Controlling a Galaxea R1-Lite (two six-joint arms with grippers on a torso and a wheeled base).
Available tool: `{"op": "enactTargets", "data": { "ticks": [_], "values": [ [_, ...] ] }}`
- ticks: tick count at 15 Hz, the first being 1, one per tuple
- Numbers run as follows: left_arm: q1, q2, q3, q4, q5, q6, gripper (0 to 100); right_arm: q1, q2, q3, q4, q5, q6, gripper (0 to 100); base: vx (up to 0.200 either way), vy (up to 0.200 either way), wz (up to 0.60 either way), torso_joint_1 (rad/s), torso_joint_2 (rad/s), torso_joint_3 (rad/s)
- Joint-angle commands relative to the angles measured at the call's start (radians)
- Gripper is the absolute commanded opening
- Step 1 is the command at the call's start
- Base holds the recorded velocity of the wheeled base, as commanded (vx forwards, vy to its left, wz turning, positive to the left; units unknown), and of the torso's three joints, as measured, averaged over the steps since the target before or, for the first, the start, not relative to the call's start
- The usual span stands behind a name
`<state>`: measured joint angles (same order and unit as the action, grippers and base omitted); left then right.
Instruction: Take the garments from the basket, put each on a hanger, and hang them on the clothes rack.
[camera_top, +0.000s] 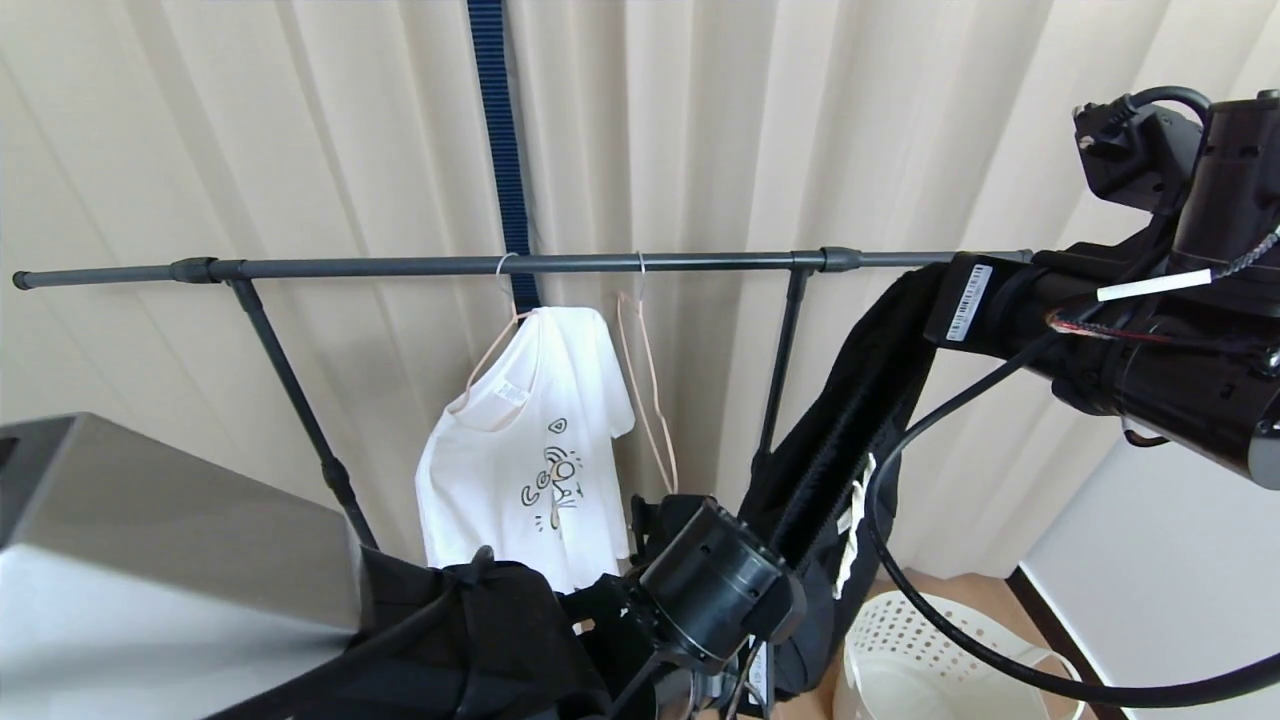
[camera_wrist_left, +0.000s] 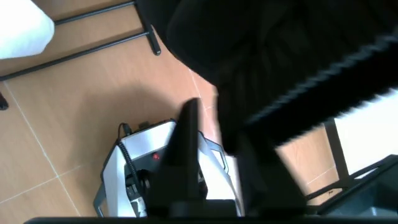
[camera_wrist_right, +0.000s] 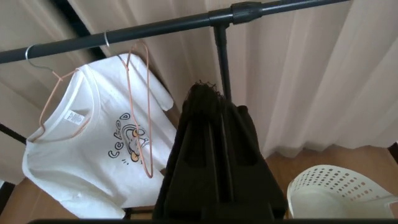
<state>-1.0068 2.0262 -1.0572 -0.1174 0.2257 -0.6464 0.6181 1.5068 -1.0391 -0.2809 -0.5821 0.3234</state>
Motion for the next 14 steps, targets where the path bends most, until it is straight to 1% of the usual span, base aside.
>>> {"op": "enactTargets", "data": {
  "ticks": [1,3,4,5,6,7,8,9,10,11,12,13,14],
  "values": [
    [0.034,-0.112,0.017,0.005,0.018,0.034,0,-0.024,-0.005,0.008,-0.001,-0.002,-0.014,0,0.000,0.000,0.00,0.000,0.00,0.000],
    [0.106,-0.181,0.013,0.005,0.024,0.093,0,-0.041,-0.008,0.027,0.009,-0.002,-0.044,0,0.000,0.000,0.00,0.000,0.00,0.000],
    [0.142,-0.213,0.008,0.005,0.024,0.128,0,-0.044,-0.017,0.057,0.011,-0.001,-0.089,0,0.000,0.000,0.00,0.000,0.00,0.000],
    [0.157,-0.228,0.003,0.007,0.024,0.146,0,-0.044,-0.022,0.079,0.009,-0.001,-0.116,0,0.000,0.000,0.00,0.000,0.00,0.000],
    [0.212,-0.267,0.003,0.009,0.026,0.212,0,-0.044,-0.043,0.140,0.011,0.010,-0.208,0,0.000,0.000,0.00,0.000,0.00,0.000],
    [0.244,-0.281,0.002,0.009,0.029,0.243,0,-0.040,-0.057,0.174,0.017,0.013,-0.256,0,0.000,0.000,0.00,0.000,0.00,0.000],
    [0.258,-0.281,0.002,0.009,0.029,0.254,0,-0.037,-0.059,0.185,0.028,0.015,-0.273,0,0.000,0.000,0.00,0.000,0.00,0.000],
    [0.287,-0.277,0.005,0.009,0.041,0.300,0,-0.008,-0.065,0.180,0.132,0.018,-0.282,0,0.000,0.000,0.00,0.000,0.00,0.000],
    [0.294,-0.274,0.006,0.007,0.055,0.310,0,0.019,-0.077,0.171,0.195,0.021,-0.280,0,0.000,0.000,0.00,0.000,0.00,0.000],
    [0.297,-0.267,0.003,0.004,0.072,0.310,0,0.040,-0.092,0.163,0.261,0.044,-0.279,0,0.000,0.000,0.00,0.000,0.00,0.000],
    [0.297,-0.264,0.002,0.002,0.075,0.312,0,0.063,-0.100,0.156,0.299,0.056,-0.277,0,0.000,0.000,0.00,0.000,0.00,0.000],
    [0.298,-0.264,0.002,0.002,0.075,0.312,0,0.072,-0.100,0.153,0.308,0.056,-0.276,0,0.000,0.000,0.00,0.000,0.00,0.000],
    [0.300,-0.265,0.002,0.002,0.075,0.312,0,0.086,-0.092,0.149,0.318,0.054,-0.257,0,0.000,0.000,0.00,0.000,0.00,0.000]
  ]
}}
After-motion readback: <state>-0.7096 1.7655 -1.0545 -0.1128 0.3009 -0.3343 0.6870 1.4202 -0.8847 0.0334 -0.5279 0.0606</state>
